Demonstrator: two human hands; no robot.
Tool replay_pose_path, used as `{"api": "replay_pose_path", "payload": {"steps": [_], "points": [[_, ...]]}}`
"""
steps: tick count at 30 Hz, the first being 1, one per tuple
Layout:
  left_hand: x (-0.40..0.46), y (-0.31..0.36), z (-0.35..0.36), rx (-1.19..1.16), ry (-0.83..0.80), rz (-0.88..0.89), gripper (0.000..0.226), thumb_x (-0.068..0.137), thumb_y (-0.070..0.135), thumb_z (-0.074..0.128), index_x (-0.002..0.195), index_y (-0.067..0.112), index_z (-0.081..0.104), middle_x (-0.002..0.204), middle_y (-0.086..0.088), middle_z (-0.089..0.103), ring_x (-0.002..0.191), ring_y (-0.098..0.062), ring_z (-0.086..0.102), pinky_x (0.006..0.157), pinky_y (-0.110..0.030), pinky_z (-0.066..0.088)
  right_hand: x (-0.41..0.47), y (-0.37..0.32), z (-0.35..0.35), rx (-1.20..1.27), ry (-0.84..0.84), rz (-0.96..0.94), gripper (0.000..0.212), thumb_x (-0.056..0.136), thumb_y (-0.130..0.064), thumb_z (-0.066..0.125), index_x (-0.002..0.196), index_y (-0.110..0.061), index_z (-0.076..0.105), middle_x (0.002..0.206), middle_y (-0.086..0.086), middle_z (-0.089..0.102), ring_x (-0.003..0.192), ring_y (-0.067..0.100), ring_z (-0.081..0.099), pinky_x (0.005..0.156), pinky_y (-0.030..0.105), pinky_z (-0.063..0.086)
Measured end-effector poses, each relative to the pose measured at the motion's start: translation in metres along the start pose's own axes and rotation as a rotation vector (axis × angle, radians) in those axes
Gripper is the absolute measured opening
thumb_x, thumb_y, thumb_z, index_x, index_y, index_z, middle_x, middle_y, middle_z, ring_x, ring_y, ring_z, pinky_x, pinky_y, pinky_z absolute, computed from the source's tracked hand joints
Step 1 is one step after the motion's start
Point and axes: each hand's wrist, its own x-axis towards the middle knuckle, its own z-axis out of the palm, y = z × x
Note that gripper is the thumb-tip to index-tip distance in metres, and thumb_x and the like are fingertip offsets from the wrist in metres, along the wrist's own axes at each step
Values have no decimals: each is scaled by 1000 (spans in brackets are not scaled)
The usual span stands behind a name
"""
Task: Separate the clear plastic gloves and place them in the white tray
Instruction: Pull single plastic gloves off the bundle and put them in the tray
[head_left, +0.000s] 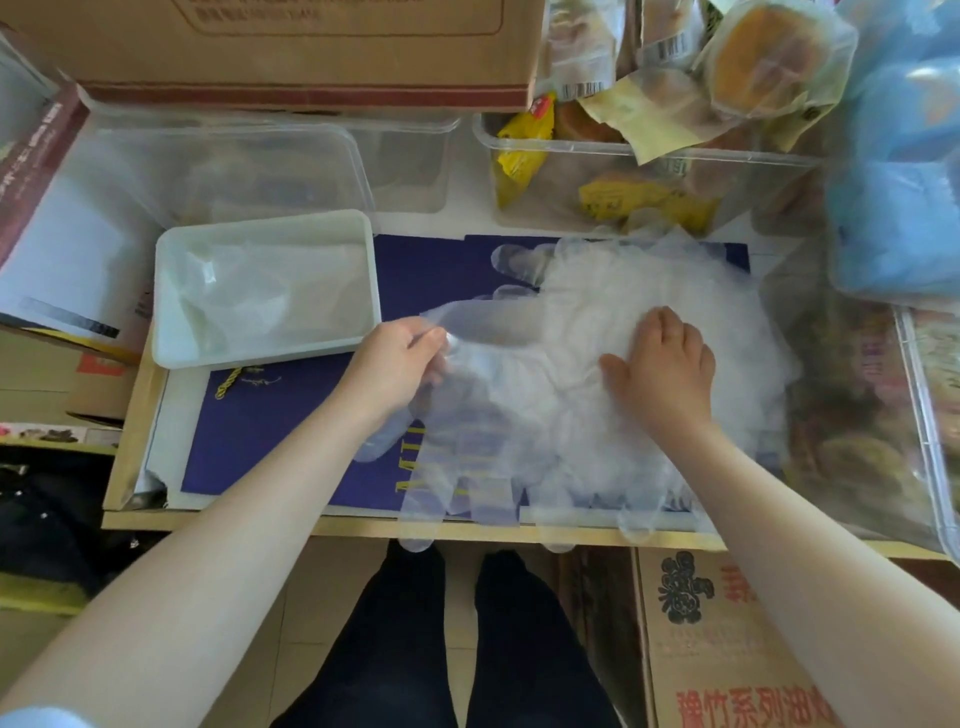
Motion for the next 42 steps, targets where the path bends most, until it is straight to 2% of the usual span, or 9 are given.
{"api": "replay_pose_path", "payload": {"steps": [6, 15, 21, 24, 27, 31, 35, 39, 42], "points": [[-11, 9, -4, -26, -114, 88, 22, 94, 23, 54, 82, 27, 71, 74, 5, 69, 67, -3, 58, 69, -22, 44, 6, 11, 7, 56, 166, -62, 22, 92, -19, 47, 101, -3, 59, 107, 16, 56, 96, 35, 48, 73, 37, 33], [-21, 41, -2, -125, -455, 272, 17, 89, 30, 58, 84, 31, 74, 103, 14, 65, 102, -3, 58, 89, -14, 39, -3, 11, -25, 342, 583, -385, 12, 85, -15, 63, 79, -6, 68, 72, 9, 59, 63, 30, 52, 55, 34, 39], [-15, 59, 24, 353, -109, 802, 30, 88, 38, 49, 88, 22, 74, 150, 6, 13, 140, -5, 9, 111, -11, 4, -21, 0, -46, 119, 733, -786, 14, 89, -8, 45, 78, -12, 52, 71, 9, 57, 66, 22, 36, 57, 33, 26], [-8, 61, 28, 474, -71, 899, 31, 89, 33, 48, 85, 16, 74, 133, -5, 51, 132, -20, 33, 112, -36, 12, -25, -1, -49, 108, 743, -844, 38, 99, -14, 29, 72, -10, 55, 71, 9, 57, 63, 24, 42, 57, 33, 27], [-10, 61, 26, 394, -114, 869, 34, 90, 30, 46, 84, 9, 73, 94, -4, 68, 97, -9, 55, 102, -29, 33, -20, 2, -42, 253, 669, -678, 26, 89, -42, 51, 97, -18, 59, 106, 4, 52, 94, 24, 45, 76, 28, 27], [-17, 58, 13, 151, -228, 731, 25, 92, 31, 49, 90, 18, 70, 92, 13, 63, 89, -3, 58, 80, -11, 40, -13, 7, -51, 975, 184, -74, 97, 63, -58, 73, 142, -24, 28, 143, 0, 34, 134, 18, 31, 109, 33, 25], [-20, 51, 8, -173, -230, 376, 16, 89, 29, 56, 85, 31, 72, 91, 15, 70, 91, -5, 63, 86, -21, 44, -13, 7, -54, 1793, -397, 114, 39, 79, -35, 61, 109, -11, 59, 101, 4, 64, 94, 19, 61, 78, 28, 52], [-21, 42, -1, -230, -197, 207, 23, 90, 23, 53, 81, 26, 74, 88, 6, 73, 91, -15, 64, 89, -36, 46, -9, -10, -57, 1724, -389, 71, 14, 81, -23, 69, 75, -13, 62, 77, 3, 63, 69, 16, 57, 64, 25, 47], [-18, 31, -12, -156, -93, 148, 26, 94, 16, 51, 79, 24, 71, 80, 12, 70, 87, -11, 62, 91, -34, 44, 0, -19, -67, 1582, -280, 221, 18, 93, -19, 55, 76, -14, 58, 70, -6, 66, 58, 6, 57, 58, 19, 42]]}}
